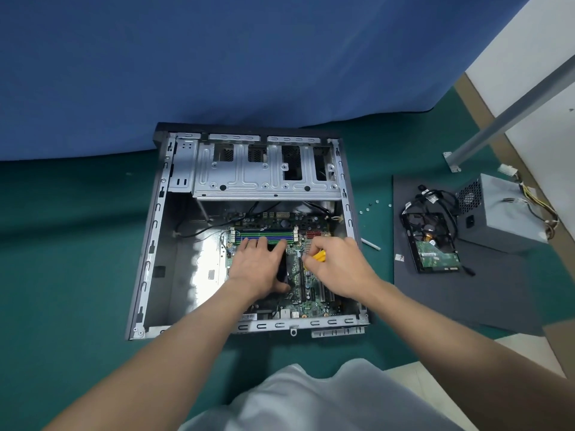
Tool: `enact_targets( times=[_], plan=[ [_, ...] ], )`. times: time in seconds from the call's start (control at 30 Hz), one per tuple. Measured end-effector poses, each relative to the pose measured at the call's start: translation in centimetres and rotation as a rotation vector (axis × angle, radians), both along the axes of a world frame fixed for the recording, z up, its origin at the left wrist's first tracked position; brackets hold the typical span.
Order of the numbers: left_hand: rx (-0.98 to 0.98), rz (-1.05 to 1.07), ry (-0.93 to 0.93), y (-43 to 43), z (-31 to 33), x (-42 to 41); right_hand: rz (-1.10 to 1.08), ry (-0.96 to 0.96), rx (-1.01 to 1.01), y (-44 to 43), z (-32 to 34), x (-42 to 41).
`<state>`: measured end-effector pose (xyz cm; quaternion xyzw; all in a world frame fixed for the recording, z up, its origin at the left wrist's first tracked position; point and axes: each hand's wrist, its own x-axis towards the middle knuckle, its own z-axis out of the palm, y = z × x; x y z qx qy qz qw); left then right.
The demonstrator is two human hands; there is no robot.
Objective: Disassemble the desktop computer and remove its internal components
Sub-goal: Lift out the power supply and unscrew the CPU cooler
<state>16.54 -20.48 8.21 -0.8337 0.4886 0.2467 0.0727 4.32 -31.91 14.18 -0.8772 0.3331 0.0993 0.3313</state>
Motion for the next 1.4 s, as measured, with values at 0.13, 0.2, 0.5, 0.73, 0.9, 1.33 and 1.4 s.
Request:
enact_targets(
  times=[0.13,0.2,0.5,0.73,0.9,1.33,1.4],
  plan=[
    [0.0,-0.001,-0.015,0.0,-0.2,-0.1,-0.049,-0.035,-0.014,0.1,-0.3,-0.3],
    [0.003,0.001,-0.016,0.0,-0.3,-0.2,-0.059,-0.038,-0.016,0.2,-0.4,-0.3],
    [-0.012,0.011,-0.026,0.0,-0.7,-0.2,0.0,-0.009,-0.046,0.5,-0.2,-0.2],
    [-0.026,0.01,-0.032,0.1,-0.8,-0.2,0.035,-0.005,-0.06,0.5,-0.3,-0.1],
    [-0.041,-0.004,-0.048,0.2,-0.8,-0.2,0.05,0.017,-0.064,0.8,-0.1,0.3],
    [-0.158,-0.221,-0.059,0.2,-2.4,1.0,0.017,0.001,-0.171,1.2,0.4,0.8],
    [-0.172,-0.279,-0.089,0.1,-2.6,1.5,0.056,0.062,-0.181,1.2,0.7,1.3]
  ],
)
